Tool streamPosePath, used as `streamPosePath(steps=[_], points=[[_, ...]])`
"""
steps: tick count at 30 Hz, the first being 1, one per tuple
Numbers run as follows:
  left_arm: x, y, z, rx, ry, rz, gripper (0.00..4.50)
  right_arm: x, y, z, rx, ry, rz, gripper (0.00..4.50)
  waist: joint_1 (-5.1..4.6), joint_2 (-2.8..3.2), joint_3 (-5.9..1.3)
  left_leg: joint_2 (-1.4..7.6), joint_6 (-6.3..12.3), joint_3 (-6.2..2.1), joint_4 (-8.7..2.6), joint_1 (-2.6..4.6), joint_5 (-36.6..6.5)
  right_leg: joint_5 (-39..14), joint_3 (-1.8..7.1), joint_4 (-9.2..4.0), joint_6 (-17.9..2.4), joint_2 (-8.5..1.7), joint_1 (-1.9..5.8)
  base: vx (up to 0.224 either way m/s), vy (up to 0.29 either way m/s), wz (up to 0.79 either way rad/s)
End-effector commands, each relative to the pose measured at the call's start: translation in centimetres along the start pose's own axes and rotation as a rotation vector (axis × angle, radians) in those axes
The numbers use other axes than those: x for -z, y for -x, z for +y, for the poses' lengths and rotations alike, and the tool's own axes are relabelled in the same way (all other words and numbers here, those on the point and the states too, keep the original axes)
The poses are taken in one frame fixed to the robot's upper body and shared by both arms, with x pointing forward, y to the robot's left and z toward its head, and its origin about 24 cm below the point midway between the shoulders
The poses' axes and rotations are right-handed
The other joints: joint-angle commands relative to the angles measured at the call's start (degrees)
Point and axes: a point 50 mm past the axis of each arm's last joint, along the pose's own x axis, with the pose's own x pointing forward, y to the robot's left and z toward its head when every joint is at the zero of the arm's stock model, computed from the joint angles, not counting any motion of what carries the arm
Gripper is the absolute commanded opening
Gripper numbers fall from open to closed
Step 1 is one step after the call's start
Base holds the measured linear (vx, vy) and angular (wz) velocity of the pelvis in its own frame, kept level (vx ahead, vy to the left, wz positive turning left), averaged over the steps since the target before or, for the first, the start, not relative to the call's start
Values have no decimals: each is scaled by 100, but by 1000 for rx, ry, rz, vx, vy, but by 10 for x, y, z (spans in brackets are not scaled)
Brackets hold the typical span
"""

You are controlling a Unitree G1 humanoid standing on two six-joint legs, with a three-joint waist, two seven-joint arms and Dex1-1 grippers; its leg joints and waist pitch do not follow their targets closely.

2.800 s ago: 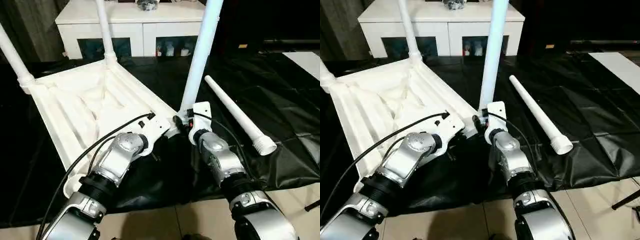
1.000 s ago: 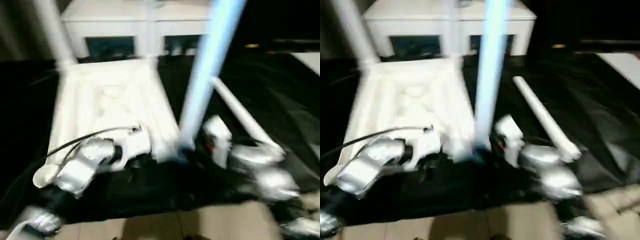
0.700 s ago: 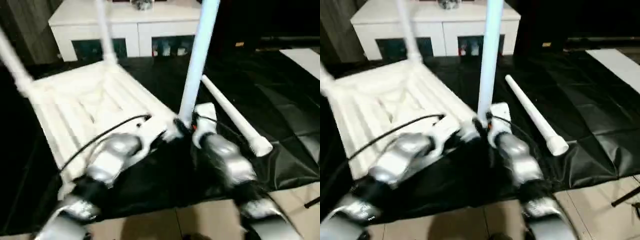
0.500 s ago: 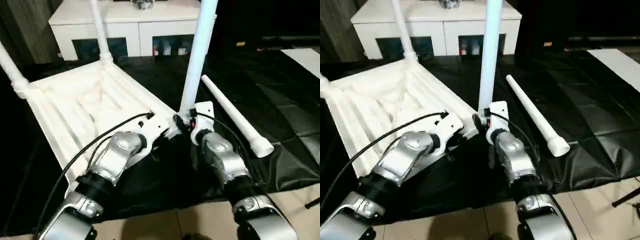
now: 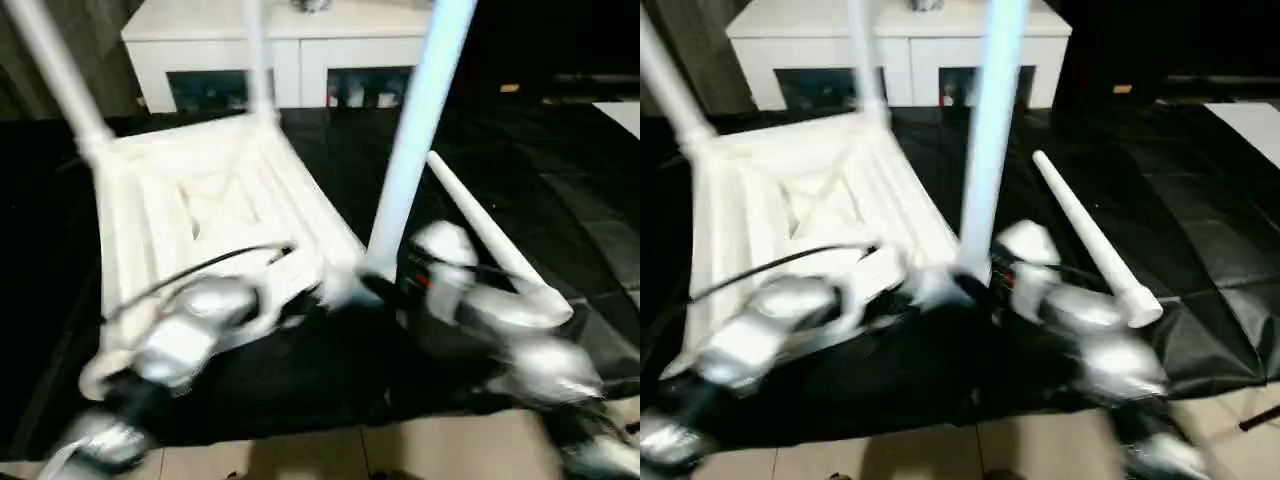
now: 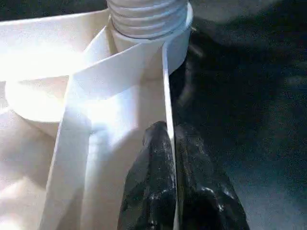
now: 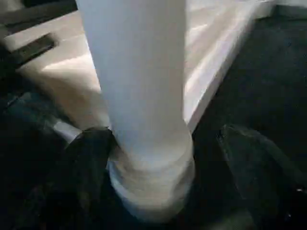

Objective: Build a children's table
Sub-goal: Insert table leg to table base

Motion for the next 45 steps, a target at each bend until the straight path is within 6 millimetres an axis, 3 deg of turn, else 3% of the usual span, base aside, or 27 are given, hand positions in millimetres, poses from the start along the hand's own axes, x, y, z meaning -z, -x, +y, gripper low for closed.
streamPosePath(steps=[1,3,9,14,15,21,25,30,33,35,36,38,39,40,42,45], points=[[-12,-1,-6,64,-60,-45,0,-5,2,7,-89,5,-3,388,-6,28,-368,45,314,50,-463,44,-2011,-1737,119,-337,-1177,-50,295,0,0,0],[-12,1,-5,66,-66,-42,0,-2,6,10,-156,18,42,388,17,31,-361,51,260,52,-463,79,-2137,-1992,125,-371,-1111,-59,258,0,0,0],[-12,3,-2,60,-80,-41,0,1,-5,10,-155,50,79,388,15,-1,-360,43,160,29,-475,40,-2117,-2161,122,-375,-1015,-74,265,0,0,0],[-12,4,-3,64,-80,-42,0,3,-11,9,-142,59,93,388,19,2,-379,44,155,35,-465,42,-1933,-1932,128,-345,-1078,-72,266,0,0,0],[-12,4,-3,63,-80,-41,0,3,-13,7,-124,55,89,362,23,-21,-389,46,173,40,-456,39,-1849,-1774,133,-330,-1122,-68,273,0,0,0],[-11,5,-2,62,-79,-35,0,6,-15,5,-136,62,115,316,36,-3,-397,44,221,47,-446,30,-1675,-1605,131,-300,-1173,-74,296,0,0,0],[-10,5,-2,63,-77,-33,0,7,-16,6,-138,44,105,277,30,-7,-383,42,216,45,-454,30,-1751,-1742,129,-315,-1143,-72,294,0,0,0],[-9,5,-3,67,-75,-30,0,10,-17,7,-148,34,111,269,29,-8,-385,41,201,42,-453,32,-1790,-1844,126,-325,-1103,-73,290,0,0,0],[-8,2,-1,27,-58,-11,0,14,-27,-2,47,19,110,266,15,3,-382,44,178,40,-459,23,-1720,-1765,130,-313,-1122,-75,282,0,0,0],[-8,0,0,9,-42,-8,0,15,-30,-5,117,10,104,266,-39,0,-370,31,72,21,-479,-4,-1814,-1944,115,-313,-1067,-75,297,0,0,0],[-11,-8,3,-49,-20,-5,0,17,-39,-11,269,-39,94,265,-76,-9,-358,24,3,6,-496,-13,-1969,-2253,96,-337,-946,-71,308,0,0,0],[-12,-10,4,-70,-14,-4,0,18,-42,-12,314,-58,93,265,-135,5,-364,6,-83,-4,-477,48,-2201,-2614,92,-401,-832,-84,254,0,0,0],[-18,-23,7,-145,19,-17,0,17,-56,-11,446,-118,61,265,-162,19,-371,6,-77,-6,-473,42,-2191,-2526,98,-401,-832,-79,258,0,0,0],[-21,-30,8,-179,38,-21,0,16,-64,-8,492,-138,52,265,-207,45,-358,0,-94,-1,-476,33,-2232,-2481,98,-418,-852,-69,231,0,0,0],[-25,-39,9,-225,68,-22,0,12,-77,-4,542,-164,34,265,-245,39,-372,-17,-130,-12,-468,56,-2318,-2601,74,-440,-814,-66,230,0,0,0],[-32,-53,11,-296,111,-16,0,5,-97,4,568,-197,16,265,-260,35,-376,-20,-29,-9,-458,57,-2359,-2566,70,-459,-810,-61,222,0,0,0]])
